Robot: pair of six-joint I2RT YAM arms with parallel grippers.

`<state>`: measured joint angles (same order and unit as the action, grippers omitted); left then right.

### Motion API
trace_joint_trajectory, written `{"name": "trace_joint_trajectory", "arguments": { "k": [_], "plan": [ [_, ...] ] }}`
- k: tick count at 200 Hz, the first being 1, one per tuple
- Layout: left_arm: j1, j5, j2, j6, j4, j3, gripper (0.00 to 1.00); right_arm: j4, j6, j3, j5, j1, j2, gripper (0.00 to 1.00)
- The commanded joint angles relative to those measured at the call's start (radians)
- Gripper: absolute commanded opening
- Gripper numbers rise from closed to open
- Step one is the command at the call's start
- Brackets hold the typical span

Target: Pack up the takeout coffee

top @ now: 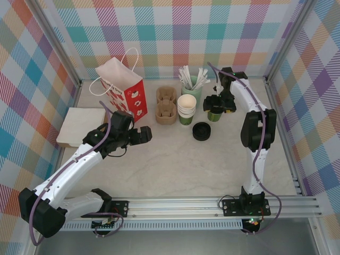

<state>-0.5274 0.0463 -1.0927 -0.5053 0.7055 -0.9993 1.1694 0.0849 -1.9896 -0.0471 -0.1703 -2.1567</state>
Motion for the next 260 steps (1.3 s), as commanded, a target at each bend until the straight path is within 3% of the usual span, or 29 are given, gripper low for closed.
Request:
{"name": "trace_joint_trajectory", "arguments": {
  "k": [1,62,172,227,260],
  "plan": [
    [0.012,0.007,0.025,-0.014,0.023,-0.033,1.0,0.023,-0.005,0.033,-0.022,0.003,0.091,1.0],
    [0.026,0.009,0.037,-0.024,0.038,-0.065,1.0,-0.028,0.012,0.24,-0.006,0.003,0.348,1.0],
    [0.061,0.049,0.059,-0.028,0.103,-0.174,1.0,-0.202,0.094,0.85,-0.051,0.003,1.077,1.0],
    [0.067,0.08,0.05,-0.047,0.113,-0.214,1.0,-0.306,0.17,1.042,-0.072,0.003,1.288,1.0],
    [0.123,0.085,0.031,-0.046,0.161,-0.278,1.0,-0.374,0.178,1.112,-0.061,0.003,1.371,1.0]
  ]
}}
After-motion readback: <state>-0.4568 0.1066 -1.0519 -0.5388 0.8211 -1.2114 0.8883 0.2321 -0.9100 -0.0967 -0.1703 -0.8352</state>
